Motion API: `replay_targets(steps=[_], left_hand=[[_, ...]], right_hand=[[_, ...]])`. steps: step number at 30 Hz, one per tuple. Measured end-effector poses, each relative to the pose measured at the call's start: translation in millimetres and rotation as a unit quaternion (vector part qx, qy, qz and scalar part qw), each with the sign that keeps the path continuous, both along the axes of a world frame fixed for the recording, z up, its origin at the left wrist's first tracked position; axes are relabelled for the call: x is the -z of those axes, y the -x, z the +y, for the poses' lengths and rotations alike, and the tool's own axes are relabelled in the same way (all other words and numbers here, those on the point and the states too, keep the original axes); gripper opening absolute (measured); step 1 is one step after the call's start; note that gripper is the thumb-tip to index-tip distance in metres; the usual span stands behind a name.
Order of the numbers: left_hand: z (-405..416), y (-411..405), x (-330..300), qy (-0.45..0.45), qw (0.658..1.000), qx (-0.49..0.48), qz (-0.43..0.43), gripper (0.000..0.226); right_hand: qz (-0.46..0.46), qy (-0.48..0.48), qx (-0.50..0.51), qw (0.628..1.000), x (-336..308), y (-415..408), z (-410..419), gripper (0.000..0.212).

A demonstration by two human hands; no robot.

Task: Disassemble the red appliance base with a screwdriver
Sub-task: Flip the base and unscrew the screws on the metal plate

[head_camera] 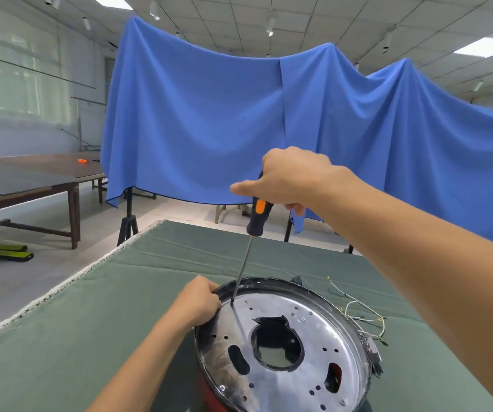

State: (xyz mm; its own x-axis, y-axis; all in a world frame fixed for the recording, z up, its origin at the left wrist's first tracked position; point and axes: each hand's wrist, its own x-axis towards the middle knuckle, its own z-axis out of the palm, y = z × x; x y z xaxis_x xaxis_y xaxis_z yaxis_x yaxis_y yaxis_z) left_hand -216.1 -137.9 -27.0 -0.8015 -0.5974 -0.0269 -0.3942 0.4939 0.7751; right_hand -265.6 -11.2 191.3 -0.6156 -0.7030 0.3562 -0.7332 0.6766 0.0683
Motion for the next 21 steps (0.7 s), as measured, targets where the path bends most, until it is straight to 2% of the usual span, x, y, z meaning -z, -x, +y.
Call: replay_targets(steps=[1, 3, 6, 9, 11, 12, 15, 16, 18, 21], left_hand=[[0, 0, -1, 0.000, 1.000, 0.000, 0.001, 0.019], [1, 0, -2, -0.002, 1.000, 0.003, 0.001, 0.020], [2, -1, -2, -0.004, 1.000, 0.002, 0.001, 0.020], [2, -2, -2, -0.006, 1.000, -0.004, 0.001, 0.024], [2, -2, -3, -0.004, 1.000, -0.006, 0.002, 0.029], [2, -1, -3, -0.004, 1.000, -0.006, 0.004, 0.031], [4, -2, -3, 0.005, 1.000, -0.003, -0.001, 0.034], [4, -2, -3, 0.006, 1.000, 0.000, -0.004, 0.033], [2, -3, -4, 0.007, 1.000, 0.008, -0.008, 0.033], [1, -6, -7, -0.001, 1.000, 0.028, -0.010, 0.036]], right_hand=[[0.031, 0.004, 0.013, 0.999, 1, 1, -2, 0.049], [0.022, 0.015, -0.015, 1.000, 2, 3, -8, 0.042], [-0.067, -0.011, -0.073, 0.995, -5, 4, -11, 0.024], [-0.187, -0.022, -0.123, 0.974, -13, 4, -2, 0.007], [-0.222, -0.012, -0.116, 0.968, -11, 5, 3, 0.011], [-0.205, -0.013, -0.090, 0.974, -9, 5, 3, 0.017], [-0.023, -0.028, 0.012, 0.999, -5, 2, 2, 0.046], [0.015, -0.022, 0.019, 0.999, -4, 3, 0, 0.048], [0.008, -0.022, -0.015, 1.000, -4, 6, -5, 0.039], [-0.085, -0.067, -0.065, 0.992, -14, 4, -5, 0.021]])
